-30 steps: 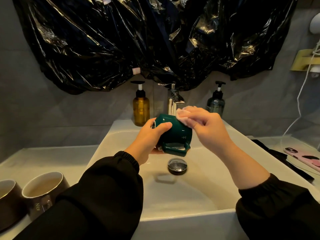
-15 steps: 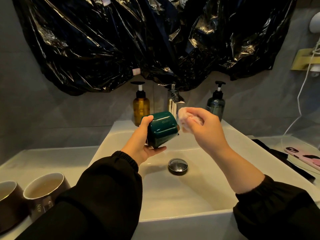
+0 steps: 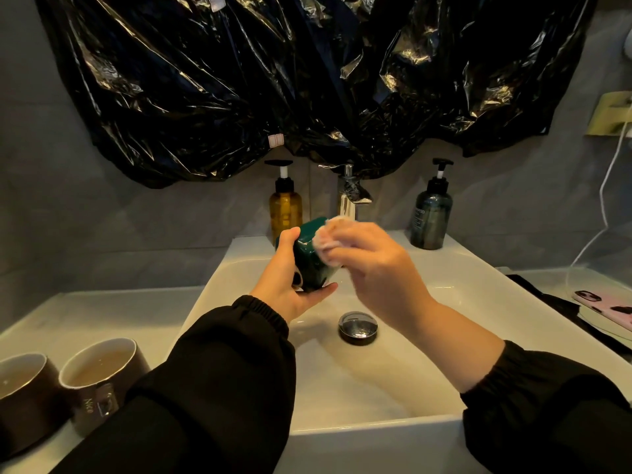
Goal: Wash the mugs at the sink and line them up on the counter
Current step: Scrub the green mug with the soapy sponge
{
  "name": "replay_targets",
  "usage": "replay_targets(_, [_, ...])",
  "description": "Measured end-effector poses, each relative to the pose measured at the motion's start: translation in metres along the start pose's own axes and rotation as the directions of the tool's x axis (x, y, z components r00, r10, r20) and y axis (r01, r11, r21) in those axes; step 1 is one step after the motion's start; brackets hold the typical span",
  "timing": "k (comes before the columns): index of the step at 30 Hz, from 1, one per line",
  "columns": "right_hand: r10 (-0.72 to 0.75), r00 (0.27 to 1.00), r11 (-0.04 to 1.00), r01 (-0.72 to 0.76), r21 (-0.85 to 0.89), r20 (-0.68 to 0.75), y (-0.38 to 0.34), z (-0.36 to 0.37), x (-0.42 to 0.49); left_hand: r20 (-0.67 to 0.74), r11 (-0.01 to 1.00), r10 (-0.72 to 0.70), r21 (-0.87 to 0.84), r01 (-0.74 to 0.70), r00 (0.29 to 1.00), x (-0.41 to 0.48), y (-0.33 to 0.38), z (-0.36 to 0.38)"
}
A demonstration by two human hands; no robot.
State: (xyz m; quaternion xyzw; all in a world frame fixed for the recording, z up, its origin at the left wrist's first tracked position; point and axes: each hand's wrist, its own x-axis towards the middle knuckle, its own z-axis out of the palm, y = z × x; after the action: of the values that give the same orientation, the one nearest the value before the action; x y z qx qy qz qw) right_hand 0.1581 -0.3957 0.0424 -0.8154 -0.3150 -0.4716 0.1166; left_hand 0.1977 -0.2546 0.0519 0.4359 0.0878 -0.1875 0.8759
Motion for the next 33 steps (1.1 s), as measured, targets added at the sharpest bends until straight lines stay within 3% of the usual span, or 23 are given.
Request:
replay_targets(2, [0.164, 0.979, 0.986, -0.159, 0.046, -0.119, 0.01, -0.002, -0.003, -0.035, 1.0, -0.005, -0.011, 0.005, 0.999, -0.001, 0.002, 0.001])
replay_targets(4, [0.228, 0.963, 0.973, -0.221, 0.061, -0.142, 0.011, -0.002, -0.003, -0.038, 0.999, -0.026, -0.041, 0.024, 0.999, -0.002, 0.002, 0.001])
replay_targets(9, [-0.103, 0.994, 0.993, 0.101, -0.053, -0.033, -0.011, 0.003, 0.003, 0.08, 0.992, -0.054, -0.111, 0.063, 0.995, 0.0, 0.0, 0.002])
replay_targets(11, [-0.103, 0.991, 0.993, 0.098, -0.062, -0.082, -0.006, 0.003, 0.005, 0.092, 0.993, -0.018, -0.116, 0.028, 0.996, -0.002, 0.002, 0.003])
replay_targets(12, [-0.028, 0.991, 0.999, 0.025, -0.021, -0.133, -0.001, 0.002, 0.004, 0.081, 0.994, 0.013, -0.11, -0.003, 0.997, -0.003, 0.003, 0.003])
replay_targets(13, [0.121, 0.976, 0.992, -0.111, 0.064, -0.179, 0.004, 0.0, 0.004, 0.067, 0.994, 0.04, -0.107, -0.032, 0.997, -0.004, 0.004, 0.003])
replay_targets(14, [0.343, 0.918, 0.932, -0.306, 0.194, -0.2, 0.008, -0.004, 0.003, 0.058, 0.993, 0.065, -0.105, -0.058, 0.996, -0.005, 0.005, 0.003])
replay_targets(15, [0.602, 0.785, 0.774, -0.528, 0.35, -0.146, 0.012, -0.009, 0.004, 0.057, 0.992, 0.095, -0.092, -0.089, 0.994, -0.004, 0.005, 0.003])
replay_targets(16, [0.816, 0.578, 0.497, -0.702, 0.51, 0.0, 0.016, -0.014, 0.005, 0.06, 0.99, 0.129, -0.072, -0.125, 0.99, -0.003, 0.004, 0.003])
replay_targets(17, [0.904, 0.373, 0.167, -0.756, 0.633, 0.208, 0.018, -0.017, 0.005, 0.061, 0.986, 0.166, -0.046, -0.163, 0.984, -0.001, 0.003, 0.003])
replay_targets(18, [0.882, 0.234, -0.133, -0.707, 0.694, 0.408, 0.02, -0.018, 0.005, 0.06, 0.979, 0.204, -0.026, -0.203, 0.977, 0.001, 0.002, 0.003])
replay_targets(19, [0.813, 0.167, -0.358, -0.613, 0.704, 0.559, 0.019, -0.02, 0.006, 0.061, 0.97, 0.244, -0.004, -0.244, 0.968, 0.003, 0.0, 0.004])
replay_targets(20, [0.727, 0.152, -0.509, -0.535, 0.675, 0.669, 0.017, -0.02, 0.007, 0.067, 0.957, 0.287, 0.022, -0.289, 0.956, 0.004, -0.002, 0.005])
replay_targets(22, [0.581, 0.221, -0.66, -0.434, 0.613, 0.783, 0.01, -0.018, 0.01, 0.073, 0.921, 0.376, 0.083, -0.382, 0.924, 0.003, -0.005, 0.008])
replay_targets(24, [0.518, 0.302, -0.707, -0.374, 0.6, 0.8, 0.005, -0.015, 0.013, 0.082, 0.886, 0.442, 0.116, -0.449, 0.893, 0.004, -0.008, 0.01])
replay_targets(26, [0.519, 0.354, -0.679, -0.381, 0.627, 0.778, 0.0, -0.015, 0.017, 0.095, 0.866, 0.474, 0.131, -0.483, 0.875, 0.005, -0.009, 0.01])
replay_targets(33, [0.725, 0.259, -0.406, -0.587, 0.7, 0.638, 0.001, -0.02, 0.021, 0.21, 0.864, 0.422, 0.201, -0.461, 0.882, 0.007, -0.017, 0.009])
